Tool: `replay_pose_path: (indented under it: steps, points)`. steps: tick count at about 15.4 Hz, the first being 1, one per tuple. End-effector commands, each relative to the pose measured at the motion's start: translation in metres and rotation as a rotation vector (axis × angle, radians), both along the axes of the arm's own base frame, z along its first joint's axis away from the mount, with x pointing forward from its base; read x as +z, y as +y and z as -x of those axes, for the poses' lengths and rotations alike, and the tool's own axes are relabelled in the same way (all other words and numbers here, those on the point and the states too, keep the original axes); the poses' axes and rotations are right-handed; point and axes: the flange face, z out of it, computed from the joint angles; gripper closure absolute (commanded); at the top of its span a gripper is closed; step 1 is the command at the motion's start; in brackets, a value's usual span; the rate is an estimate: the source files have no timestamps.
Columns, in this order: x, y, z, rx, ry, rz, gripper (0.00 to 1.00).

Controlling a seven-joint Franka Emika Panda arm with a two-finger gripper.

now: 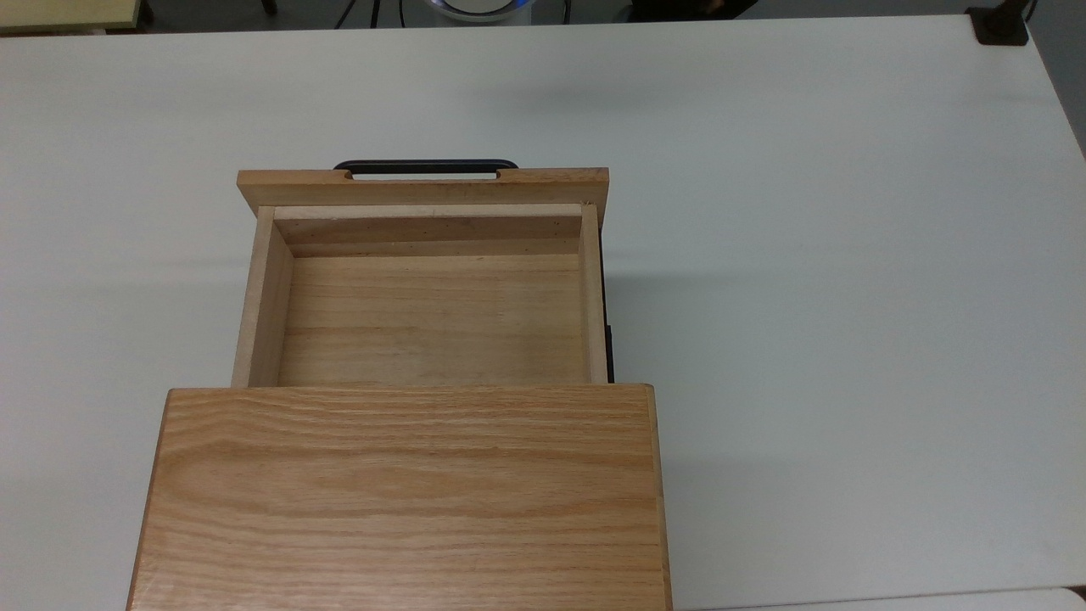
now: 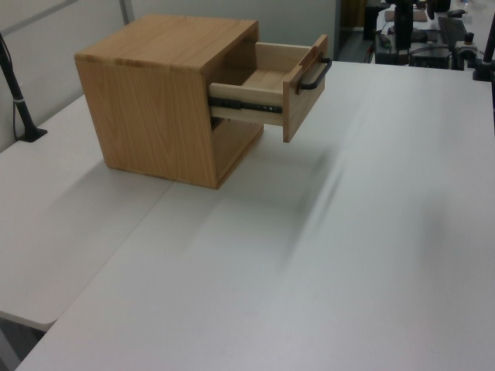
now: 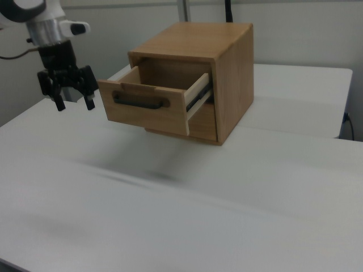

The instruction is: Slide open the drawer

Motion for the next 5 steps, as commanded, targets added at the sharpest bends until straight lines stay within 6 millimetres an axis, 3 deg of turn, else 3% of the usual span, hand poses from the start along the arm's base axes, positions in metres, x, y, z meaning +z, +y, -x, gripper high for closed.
replay_pose_path:
  steps: [1,5]
  points:
    - [-0.0222,-0.0007,-0.0189,0.024,0.033,0.012,0.00]
    - [-0.0226,-0.0017,-0.0234,0.024,0.005,0.004,0.00]
